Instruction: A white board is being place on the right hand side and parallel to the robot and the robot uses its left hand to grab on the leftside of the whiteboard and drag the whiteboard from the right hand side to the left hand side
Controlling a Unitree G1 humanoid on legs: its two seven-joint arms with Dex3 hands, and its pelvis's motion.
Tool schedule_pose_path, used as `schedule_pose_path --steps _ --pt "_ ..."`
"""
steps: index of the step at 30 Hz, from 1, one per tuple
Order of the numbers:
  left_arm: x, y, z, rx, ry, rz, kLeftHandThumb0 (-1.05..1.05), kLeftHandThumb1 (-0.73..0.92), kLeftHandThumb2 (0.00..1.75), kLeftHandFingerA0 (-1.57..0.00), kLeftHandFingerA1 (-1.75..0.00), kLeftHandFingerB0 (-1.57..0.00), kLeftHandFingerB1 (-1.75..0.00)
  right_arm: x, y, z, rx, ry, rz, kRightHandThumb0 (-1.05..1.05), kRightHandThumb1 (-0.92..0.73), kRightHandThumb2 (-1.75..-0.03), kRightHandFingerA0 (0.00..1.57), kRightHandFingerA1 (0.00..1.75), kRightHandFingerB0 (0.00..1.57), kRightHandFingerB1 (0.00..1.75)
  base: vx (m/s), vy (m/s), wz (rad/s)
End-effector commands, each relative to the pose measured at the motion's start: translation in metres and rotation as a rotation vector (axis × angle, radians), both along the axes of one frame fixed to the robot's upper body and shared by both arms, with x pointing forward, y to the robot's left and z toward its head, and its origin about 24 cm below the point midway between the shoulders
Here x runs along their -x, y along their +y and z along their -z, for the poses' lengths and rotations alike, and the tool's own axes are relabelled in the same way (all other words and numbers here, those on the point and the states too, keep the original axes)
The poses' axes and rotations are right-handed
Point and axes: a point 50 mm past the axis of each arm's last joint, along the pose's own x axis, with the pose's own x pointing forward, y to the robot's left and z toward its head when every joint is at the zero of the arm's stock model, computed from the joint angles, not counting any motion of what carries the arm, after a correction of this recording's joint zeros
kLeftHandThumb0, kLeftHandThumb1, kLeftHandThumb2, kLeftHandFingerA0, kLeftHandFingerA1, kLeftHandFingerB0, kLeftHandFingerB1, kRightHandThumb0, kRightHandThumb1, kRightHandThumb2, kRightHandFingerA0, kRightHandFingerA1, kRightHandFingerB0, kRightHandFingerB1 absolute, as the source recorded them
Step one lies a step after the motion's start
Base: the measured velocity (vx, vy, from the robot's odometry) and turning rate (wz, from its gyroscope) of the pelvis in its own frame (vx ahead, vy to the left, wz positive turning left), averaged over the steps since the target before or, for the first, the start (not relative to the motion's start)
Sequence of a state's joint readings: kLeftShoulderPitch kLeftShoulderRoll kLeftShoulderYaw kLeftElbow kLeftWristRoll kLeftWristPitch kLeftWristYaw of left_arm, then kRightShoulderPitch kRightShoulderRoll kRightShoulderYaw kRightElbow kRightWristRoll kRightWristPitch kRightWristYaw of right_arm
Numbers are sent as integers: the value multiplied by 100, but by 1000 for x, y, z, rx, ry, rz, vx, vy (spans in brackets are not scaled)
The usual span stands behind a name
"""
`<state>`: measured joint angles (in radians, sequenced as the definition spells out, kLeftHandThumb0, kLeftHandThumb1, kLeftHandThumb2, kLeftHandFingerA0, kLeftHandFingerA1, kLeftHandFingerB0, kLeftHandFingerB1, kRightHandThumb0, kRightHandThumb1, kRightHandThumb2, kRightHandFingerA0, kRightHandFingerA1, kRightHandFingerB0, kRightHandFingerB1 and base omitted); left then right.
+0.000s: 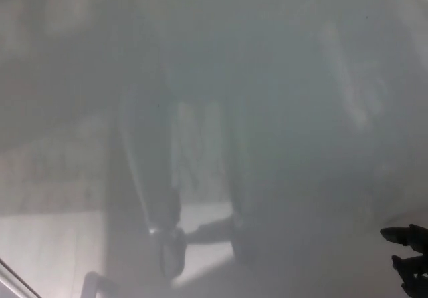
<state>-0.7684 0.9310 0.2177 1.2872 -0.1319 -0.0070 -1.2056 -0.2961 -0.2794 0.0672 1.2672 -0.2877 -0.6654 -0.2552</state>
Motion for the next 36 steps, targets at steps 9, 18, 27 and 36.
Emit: schedule_pose_path --steps 9,18,27,36 --pt "20 25 -16 10 -77 -180 -33 54 56 -22 -35 0 -19 6 -2 3 -30 -2 37 -22 -76 -63 67 48 50 37 0 0 0" --pt "31 27 11 17 -41 -217 -38 47 71 -4 -31 0 -14 30 -12 20 -96 141 55 -44 -63 -97 37 57 21 46 0 0 0" --pt "56 28 54 32 28 -253 -57 37 74 -1 -30 0 -16 65 -12 40 -127 301 25 -42 -85 -65 34 42 26 31 0 0 0" --pt "96 24 110 100 85 -346 -47 53 73 -6 -38 -3 -14 87 -16 47 -90 370 6 -42 -86 -65 34 40 26 30 0 0 0"
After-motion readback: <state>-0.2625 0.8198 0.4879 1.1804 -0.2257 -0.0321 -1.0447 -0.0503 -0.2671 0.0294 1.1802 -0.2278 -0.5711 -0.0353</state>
